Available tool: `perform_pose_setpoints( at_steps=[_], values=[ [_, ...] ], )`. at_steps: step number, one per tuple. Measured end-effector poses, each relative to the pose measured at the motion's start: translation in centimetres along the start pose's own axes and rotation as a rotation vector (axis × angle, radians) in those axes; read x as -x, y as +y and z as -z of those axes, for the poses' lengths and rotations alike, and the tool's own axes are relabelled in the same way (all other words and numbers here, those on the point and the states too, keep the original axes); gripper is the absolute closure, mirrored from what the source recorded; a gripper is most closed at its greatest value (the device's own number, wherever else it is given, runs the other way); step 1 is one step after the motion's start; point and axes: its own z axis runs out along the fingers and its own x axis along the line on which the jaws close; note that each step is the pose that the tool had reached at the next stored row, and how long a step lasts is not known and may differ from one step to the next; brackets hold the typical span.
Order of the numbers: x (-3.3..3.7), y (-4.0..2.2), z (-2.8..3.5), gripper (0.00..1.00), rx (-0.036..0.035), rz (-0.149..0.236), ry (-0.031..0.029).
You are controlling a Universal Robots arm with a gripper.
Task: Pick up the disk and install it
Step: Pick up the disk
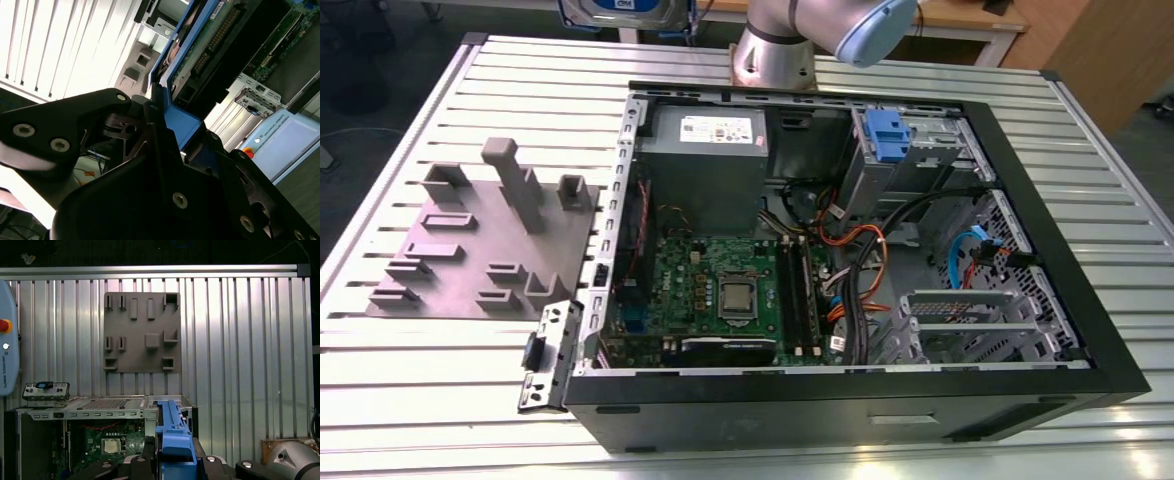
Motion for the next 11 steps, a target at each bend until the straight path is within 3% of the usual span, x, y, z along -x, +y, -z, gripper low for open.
perform_pose_setpoints(
  at_steps=[11],
  values=[
    [0.01, -0.35, 0.00, 0.64, 0.0000, 0.000, 0.0000]
  ],
)
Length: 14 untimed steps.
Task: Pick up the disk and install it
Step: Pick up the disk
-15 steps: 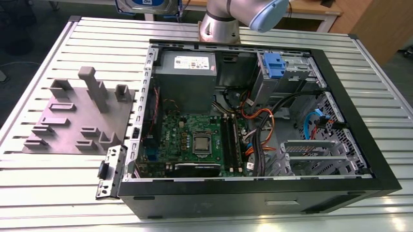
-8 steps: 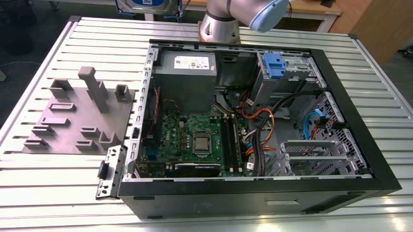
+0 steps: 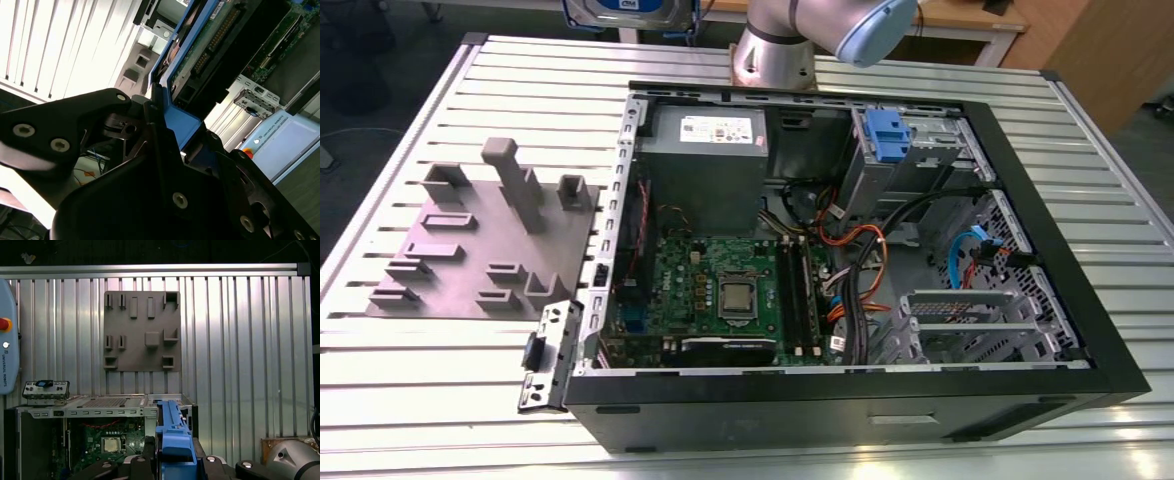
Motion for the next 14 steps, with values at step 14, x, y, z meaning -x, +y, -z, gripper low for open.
perform_pose_setpoints(
  at_steps=[14],
  values=[
    [-1.15, -0.05, -0.12, 0.64, -0.0001, 0.000, 0.0000]
  ],
)
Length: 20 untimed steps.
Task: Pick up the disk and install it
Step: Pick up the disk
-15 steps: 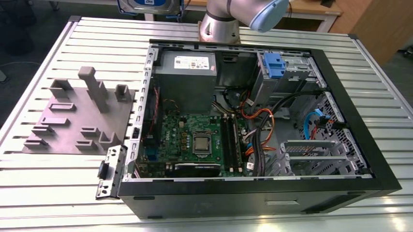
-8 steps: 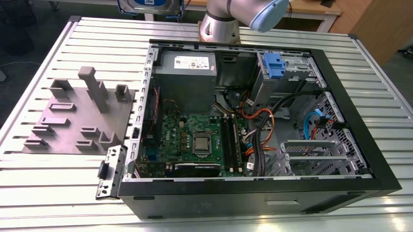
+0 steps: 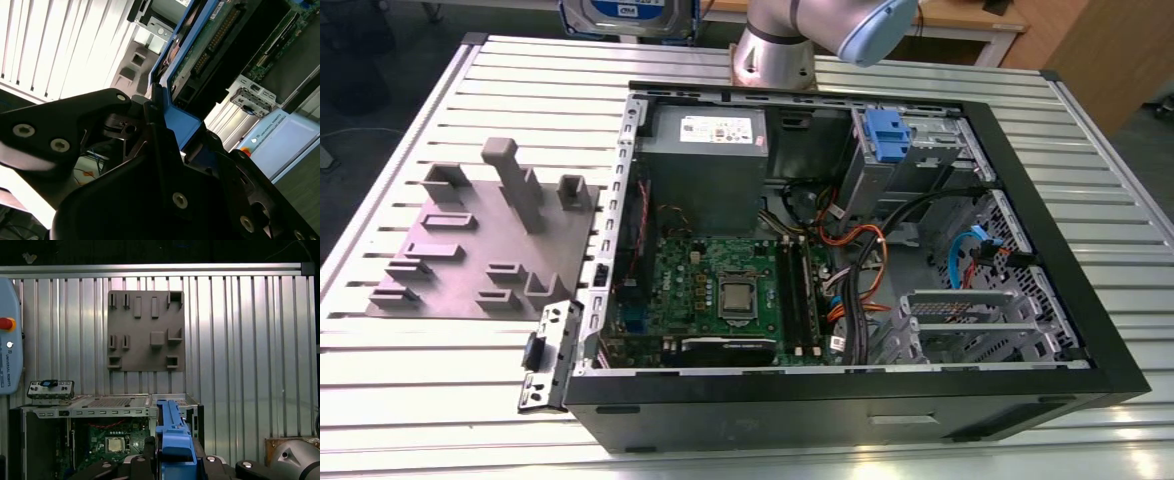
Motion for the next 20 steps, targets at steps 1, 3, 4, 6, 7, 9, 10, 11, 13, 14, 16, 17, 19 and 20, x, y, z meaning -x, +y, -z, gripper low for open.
perform_pose_setpoints(
  at_steps=[1, 3, 4, 6, 7, 9, 10, 11, 13, 14, 16, 17, 19, 20],
  values=[
    [-0.17, 0.00, -0.03, 0.64, 0.0000, 0.000, 0.0000],
    [-0.37, -0.02, -0.14, 0.64, -0.0001, 0.000, -0.0001],
    [-0.41, -0.06, -0.20, 0.64, 0.0001, 0.000, 0.0000],
    [-0.44, -0.28, -0.31, 0.64, 0.0002, 0.000, 0.0001],
    [-0.45, -0.47, -0.38, 0.64, 0.0001, 0.000, 0.0000],
    [-0.45, -0.95, -0.51, 0.64, 0.0001, 0.000, 0.0001],
    [-0.44, -1.19, -0.57, 0.64, 0.0001, 0.000, 0.0001],
    [-0.45, -1.35, -0.65, 0.64, 0.0000, 0.000, 0.0000],
    [-0.50, -1.54, -0.81, 0.64, 0.0000, 0.000, 0.0000],
    [-0.54, -1.57, -0.90, 0.64, -0.0001, 0.000, -0.0001],
    [-0.80, -1.59, -1.05, 0.64, 0.0003, 0.000, 0.0003],
    [-1.03, -1.60, -1.15, 0.64, 0.0002, 0.000, 0.0002],
    [-1.49, -1.62, -1.31, 0.64, 0.0000, 0.000, 0.0001],
    [-1.56, -1.62, -1.36, 0.64, -0.0001, 0.000, -0.0001]
  ],
)
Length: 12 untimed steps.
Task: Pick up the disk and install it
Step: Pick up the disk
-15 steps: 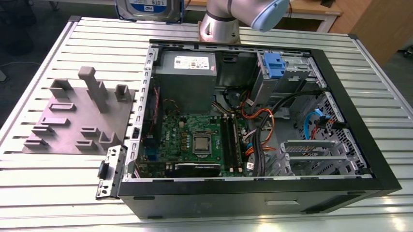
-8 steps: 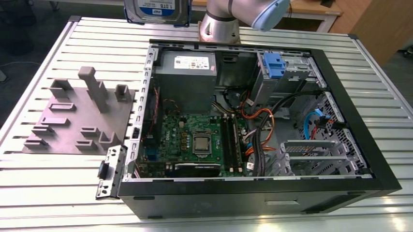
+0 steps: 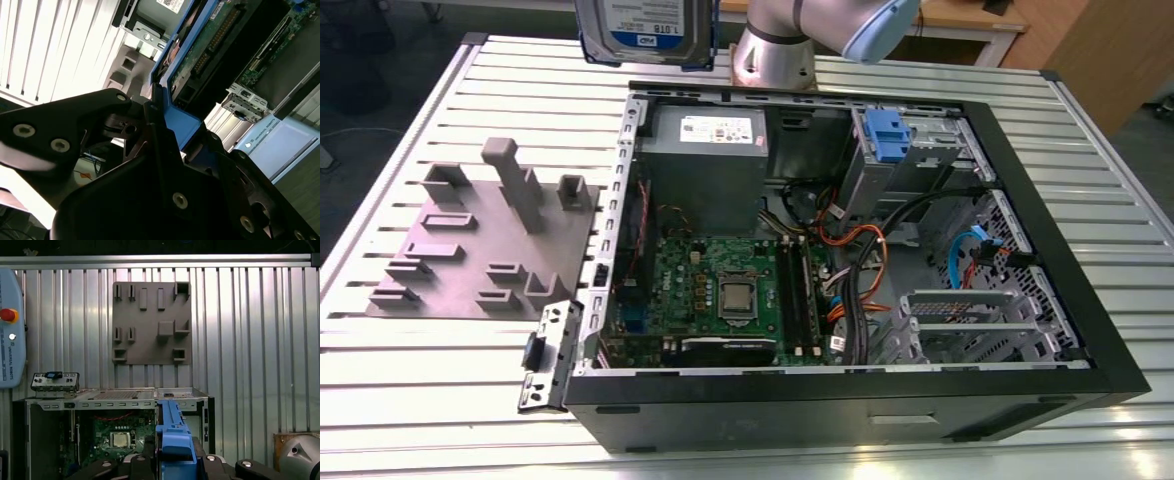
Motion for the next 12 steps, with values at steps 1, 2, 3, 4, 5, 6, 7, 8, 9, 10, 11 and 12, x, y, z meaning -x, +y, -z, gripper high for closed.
perform_pose_setpoints(
  at_steps=[1, 2, 3, 4, 5, 6, 7, 8, 9, 10, 11, 12],
  values=[
    [0.00, 0.00, 0.00, 0.64, 0.0001, 0.000, 0.0001],
    [0.00, 0.00, 0.00, 0.64, 0.0002, 0.000, 0.0002],
    [0.00, 0.00, 0.00, 0.64, 0.0002, 0.000, 0.0002],
    [-0.02, 0.00, 0.00, 0.64, 0.0002, 0.000, 0.0002],
    [-0.03, 0.00, -0.01, 0.64, 0.0002, 0.000, 0.0002],
    [-0.03, 0.00, 0.00, 0.64, 0.0002, 0.000, 0.0002],
    [-0.03, 0.00, -0.01, 0.64, 0.0002, 0.000, 0.0002],
    [-0.03, 0.00, -0.01, 0.64, 0.0002, 0.000, 0.0002],
    [-0.03, 0.00, -0.01, 0.64, 0.0002, 0.000, 0.0002],
    [-0.03, 0.00, -0.01, 0.64, 0.0002, 0.000, 0.0002],
    [-0.03, 0.00, -0.01, 0.64, 0.0002, 0.000, 0.0002],
    [-0.03, -0.01, -0.01, 0.64, 0.0001, 0.000, 0.0001]
  ],
)
